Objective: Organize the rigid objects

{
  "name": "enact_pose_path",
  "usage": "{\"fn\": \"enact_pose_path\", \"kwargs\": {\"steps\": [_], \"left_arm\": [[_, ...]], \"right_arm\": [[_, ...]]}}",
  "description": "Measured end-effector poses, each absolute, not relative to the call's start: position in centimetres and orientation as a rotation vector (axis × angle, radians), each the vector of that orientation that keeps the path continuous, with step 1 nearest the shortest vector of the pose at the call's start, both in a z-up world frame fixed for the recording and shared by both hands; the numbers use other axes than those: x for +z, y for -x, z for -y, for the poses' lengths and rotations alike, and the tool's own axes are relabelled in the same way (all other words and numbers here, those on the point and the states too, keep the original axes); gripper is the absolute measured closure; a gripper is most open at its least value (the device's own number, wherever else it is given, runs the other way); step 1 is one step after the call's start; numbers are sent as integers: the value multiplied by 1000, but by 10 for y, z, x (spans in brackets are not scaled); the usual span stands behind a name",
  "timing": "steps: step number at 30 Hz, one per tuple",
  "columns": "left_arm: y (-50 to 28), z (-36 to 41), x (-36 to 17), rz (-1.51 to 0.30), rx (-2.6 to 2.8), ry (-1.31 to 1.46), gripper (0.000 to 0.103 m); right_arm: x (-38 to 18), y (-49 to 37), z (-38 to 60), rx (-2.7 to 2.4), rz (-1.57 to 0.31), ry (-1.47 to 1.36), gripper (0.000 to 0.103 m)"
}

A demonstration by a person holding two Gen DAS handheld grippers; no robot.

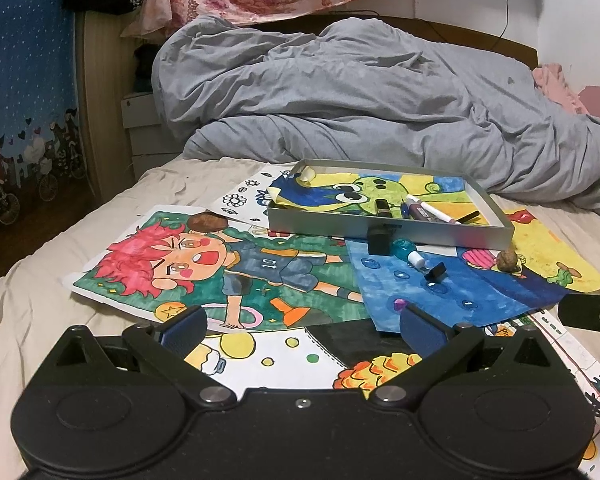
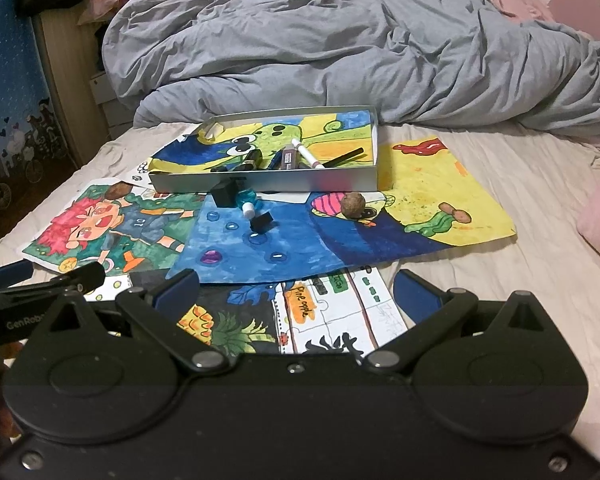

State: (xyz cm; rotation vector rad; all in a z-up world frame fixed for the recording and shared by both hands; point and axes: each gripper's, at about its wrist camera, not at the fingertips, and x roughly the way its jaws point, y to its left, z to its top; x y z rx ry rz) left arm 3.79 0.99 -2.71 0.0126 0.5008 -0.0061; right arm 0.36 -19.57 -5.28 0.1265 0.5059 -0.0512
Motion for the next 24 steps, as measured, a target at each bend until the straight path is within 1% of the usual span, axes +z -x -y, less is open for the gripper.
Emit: {"fn": "enact_pose_path", "kwargs": {"steps": [24], "left_arm": [[-40, -12, -24, -501, -26, 25, 1]], "right_arm": [[-49, -20, 192, -10, -516, -89, 0]]}}
